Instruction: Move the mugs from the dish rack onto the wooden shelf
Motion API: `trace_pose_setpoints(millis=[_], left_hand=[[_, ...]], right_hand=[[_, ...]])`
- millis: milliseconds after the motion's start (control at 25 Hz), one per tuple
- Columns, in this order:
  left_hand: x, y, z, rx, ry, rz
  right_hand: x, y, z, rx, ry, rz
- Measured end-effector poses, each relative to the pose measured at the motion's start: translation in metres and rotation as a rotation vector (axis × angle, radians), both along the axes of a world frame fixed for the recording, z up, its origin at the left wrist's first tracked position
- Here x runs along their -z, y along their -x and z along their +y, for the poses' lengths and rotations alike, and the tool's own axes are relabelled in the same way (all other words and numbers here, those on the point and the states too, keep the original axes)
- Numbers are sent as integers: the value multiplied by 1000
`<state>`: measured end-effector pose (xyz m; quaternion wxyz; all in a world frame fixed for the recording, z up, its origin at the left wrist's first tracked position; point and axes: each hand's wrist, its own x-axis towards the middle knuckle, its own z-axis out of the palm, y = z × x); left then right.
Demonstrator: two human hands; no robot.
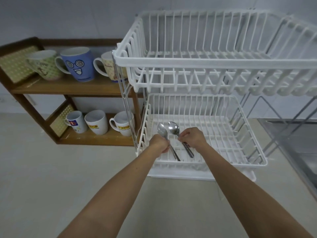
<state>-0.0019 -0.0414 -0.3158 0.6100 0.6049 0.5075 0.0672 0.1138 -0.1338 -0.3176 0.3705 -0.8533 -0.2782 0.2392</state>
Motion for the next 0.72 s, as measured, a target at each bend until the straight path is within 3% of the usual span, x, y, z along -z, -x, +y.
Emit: trace_pose_setpoints(millis=[200,440,720], left_hand=[[0,-1,2,-17,-26,23],[0,-1,1,68,-218,119],[-1,9,-2,116,-342,72]], right_hand=[[3,5,7,-2,24,-69],[1,7,7,5,89,-139],[1,9,2,13,79,-155]])
